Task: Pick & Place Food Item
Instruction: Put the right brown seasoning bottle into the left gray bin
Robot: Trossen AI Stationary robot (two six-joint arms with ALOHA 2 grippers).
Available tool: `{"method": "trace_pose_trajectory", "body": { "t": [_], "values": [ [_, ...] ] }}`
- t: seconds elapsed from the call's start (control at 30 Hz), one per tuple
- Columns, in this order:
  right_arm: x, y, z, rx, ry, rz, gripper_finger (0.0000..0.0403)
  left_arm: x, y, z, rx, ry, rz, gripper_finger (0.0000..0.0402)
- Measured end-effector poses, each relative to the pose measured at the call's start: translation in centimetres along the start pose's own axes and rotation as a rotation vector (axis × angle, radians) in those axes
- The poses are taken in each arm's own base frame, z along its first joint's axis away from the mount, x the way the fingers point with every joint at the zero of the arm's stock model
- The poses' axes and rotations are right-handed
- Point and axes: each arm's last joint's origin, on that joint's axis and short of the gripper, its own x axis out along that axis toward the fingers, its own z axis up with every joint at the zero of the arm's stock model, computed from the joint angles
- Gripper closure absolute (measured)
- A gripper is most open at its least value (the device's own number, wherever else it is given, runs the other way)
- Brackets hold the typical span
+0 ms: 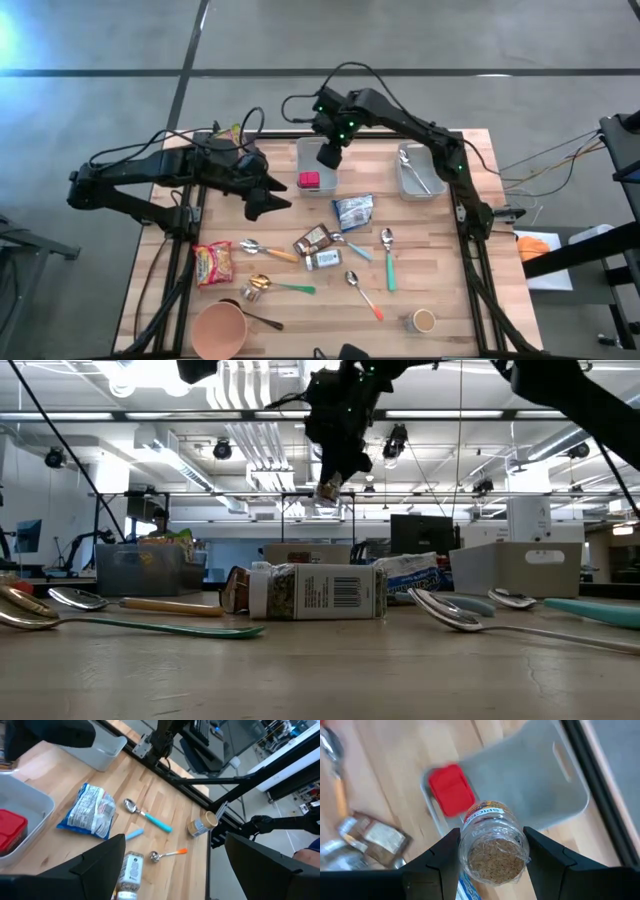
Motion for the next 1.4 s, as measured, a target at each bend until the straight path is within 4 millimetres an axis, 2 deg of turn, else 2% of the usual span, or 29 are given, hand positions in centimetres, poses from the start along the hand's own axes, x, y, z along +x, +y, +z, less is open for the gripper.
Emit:
{"method": "trace_pose_trajectory", "body": {
  "t": [0.2, 0.53, 0.93, 1.4],
  "values": [
    [2.7, 0.0, -1.1, -0.005, 0.129, -0.012, 0.0229, 0.1, 0.2, -0.3, -0.006, 0.017, 0.011, 0.0058],
    [3.5, 1.6, -0.8, -0.032, 0.085, -0.048, 0.0229, 0.2, 0.2, -0.3, -0.006, 0.018, 0.012, 0.0057],
    [6.4, 1.6, -1.6, 0.016, 0.118, -0.046, 0.0229, 0.3, 0.3, -0.4, -0.002, 0.020, 0.013, 0.0057],
    [8.9, 3.1, -2.6, -0.075, 0.148, -0.036, 0.0230, 0.9, 0.8, -1.0, -0.009, 0.043, 0.029, 0.0057]
  ]
}}
